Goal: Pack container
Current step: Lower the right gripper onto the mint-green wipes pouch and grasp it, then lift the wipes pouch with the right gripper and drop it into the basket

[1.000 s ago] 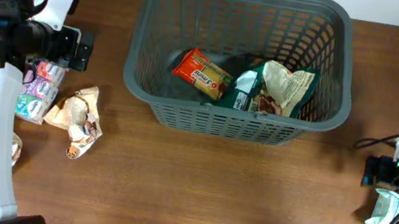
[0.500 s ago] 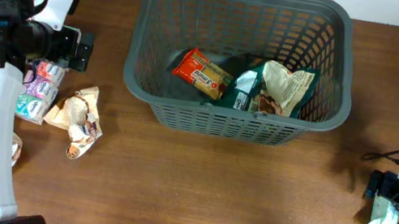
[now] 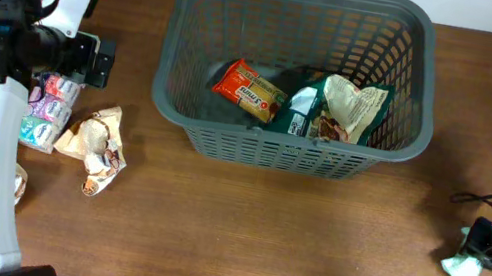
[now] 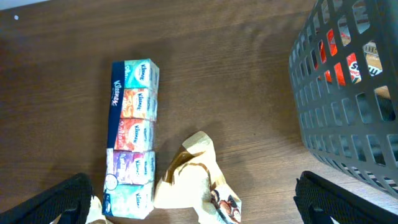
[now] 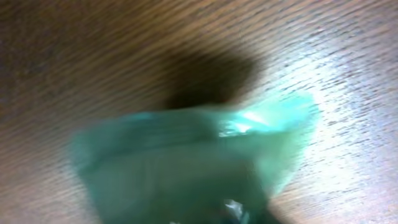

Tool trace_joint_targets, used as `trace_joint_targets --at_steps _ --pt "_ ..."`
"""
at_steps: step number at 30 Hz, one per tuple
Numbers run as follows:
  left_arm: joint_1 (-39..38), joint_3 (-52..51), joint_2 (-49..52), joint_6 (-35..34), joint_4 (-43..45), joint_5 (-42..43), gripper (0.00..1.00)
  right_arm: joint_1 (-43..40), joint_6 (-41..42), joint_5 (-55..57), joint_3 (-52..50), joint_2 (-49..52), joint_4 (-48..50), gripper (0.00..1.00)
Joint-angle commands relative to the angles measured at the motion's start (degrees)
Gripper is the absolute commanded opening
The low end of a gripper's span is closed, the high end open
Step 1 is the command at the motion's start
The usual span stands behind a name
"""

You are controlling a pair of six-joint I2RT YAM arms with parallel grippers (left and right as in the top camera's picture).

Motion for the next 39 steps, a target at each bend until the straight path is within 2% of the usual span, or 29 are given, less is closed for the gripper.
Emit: trace_joint_targets --at_steps 1,6,11,13,19,22,24,27,30,34,36,39 --pt "0.3 -0.1 0.5 0.7 0.2 0.2 0.99 -0.5 2.3 -0.5 -0.4 -0.5 0.4 0.04" --pt "0.3 -0.1 0.5 0.7 0.3 0.2 0.99 -0.4 2.3 -3.1 0.5 -0.7 1.0 0.04" --pt "0.3 -0.1 0.5 0.7 1.2 0.2 0.99 1.0 3.4 -14.8 9.3 -2.9 0.7 0.04" --pt "0.3 -0.1 0.5 0.7 1.4 0.2 0.99 2.1 5.8 -18.4 16.2 -4.3 0.3 0.04" --pt "0.3 -0.1 0.5 0.7 1.4 0.2 0.99 8.4 10.6 -27.4 46.3 -5.9 1.0 0.03" --pt "0.3 -0.1 0.5 0.7 1.4 0.2 0.99 14.4 11.5 -29.7 58.2 -5.9 5.1 0.04" --pt "0.3 -0.1 0.5 0.7 1.5 0.2 0.99 20.0 11.5 -30.6 62.7 -5.9 8.5 0.04" --pt "0.3 -0.1 0.5 0.7 1.7 0.2 0.99 30.3 11.4 -30.3 64.0 -5.9 13.5 0.04" --pt "0.3 -0.1 0.5 0.7 1.7 0.2 0.99 39.8 10.8 -27.4 64.0 -4.0 14.5 0.04" --pt "0.3 -0.1 0.5 0.7 1.7 0.2 0.99 49.3 7.8 -17.4 63.9 0.8 6.2 0.04" --pt "0.3 -0.1 0.5 0.7 1.7 0.2 0.99 51.6 7.8 -11.8 63.5 3.6 0.8 0.04" --pt "0.3 -0.1 0.5 0.7 1.8 0.2 0.99 52.5 7.8 -9.5 63.3 7.8 -5.3 0.04"
